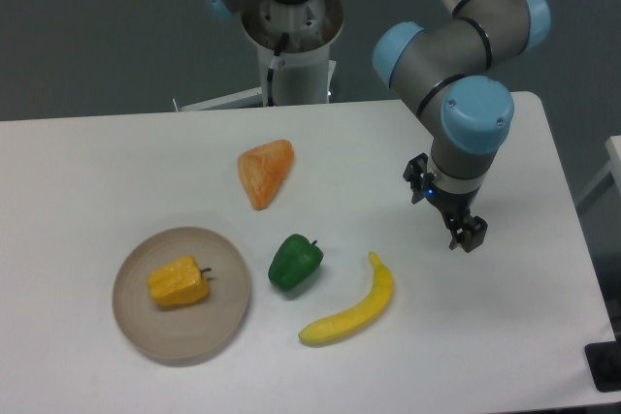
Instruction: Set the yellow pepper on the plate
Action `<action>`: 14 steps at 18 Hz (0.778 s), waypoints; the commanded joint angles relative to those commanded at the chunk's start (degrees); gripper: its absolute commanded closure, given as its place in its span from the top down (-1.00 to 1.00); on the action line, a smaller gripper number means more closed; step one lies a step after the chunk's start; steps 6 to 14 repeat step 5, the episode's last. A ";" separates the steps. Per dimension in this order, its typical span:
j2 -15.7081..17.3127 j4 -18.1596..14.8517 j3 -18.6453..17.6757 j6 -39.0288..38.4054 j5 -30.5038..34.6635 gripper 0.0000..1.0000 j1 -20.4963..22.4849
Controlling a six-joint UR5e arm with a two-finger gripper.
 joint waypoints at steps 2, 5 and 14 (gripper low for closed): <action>0.00 0.00 0.09 0.00 -0.09 1.00 0.09; 0.00 0.00 0.09 -0.09 -0.09 1.00 0.18; 0.00 0.00 0.09 -0.09 -0.09 1.00 0.18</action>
